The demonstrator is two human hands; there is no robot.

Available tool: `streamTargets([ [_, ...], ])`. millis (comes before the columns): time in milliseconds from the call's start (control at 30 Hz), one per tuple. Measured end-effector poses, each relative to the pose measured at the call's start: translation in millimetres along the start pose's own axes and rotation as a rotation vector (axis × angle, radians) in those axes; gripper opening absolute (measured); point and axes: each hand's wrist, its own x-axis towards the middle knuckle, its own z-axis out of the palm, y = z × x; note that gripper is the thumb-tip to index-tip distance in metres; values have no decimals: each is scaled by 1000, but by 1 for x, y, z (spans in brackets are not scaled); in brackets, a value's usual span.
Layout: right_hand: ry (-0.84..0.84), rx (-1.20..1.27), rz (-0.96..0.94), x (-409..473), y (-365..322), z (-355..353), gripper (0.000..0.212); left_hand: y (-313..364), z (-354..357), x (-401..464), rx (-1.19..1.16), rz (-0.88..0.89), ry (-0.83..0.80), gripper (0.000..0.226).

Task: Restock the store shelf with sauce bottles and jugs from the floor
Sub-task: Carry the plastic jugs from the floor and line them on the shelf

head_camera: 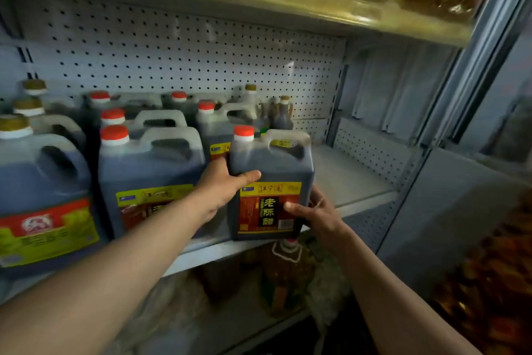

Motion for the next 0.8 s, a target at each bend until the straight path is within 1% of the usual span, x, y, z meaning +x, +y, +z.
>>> streamTargets([
  [100,-38,-51,-23,29,7,1,82,-5,6,9,-6,-25,82,54],
  [200,-78,-64,-39,56,14,8,80,0,12,16,13,-55,264,53],
  [267,-116,-49,-38,69,16,12,79,4,18,17,51,-64,365,63],
  [333,-138,-41,-30,79,18,14,77,4,22,18,81,-65,415,69],
  [533,-182,-39,-36,94,24,11,72,1,27,22,97,-84,472,71],
  [800,-184,-74,-53,95,27,12,72,4,27,20,101,-99,475,73],
])
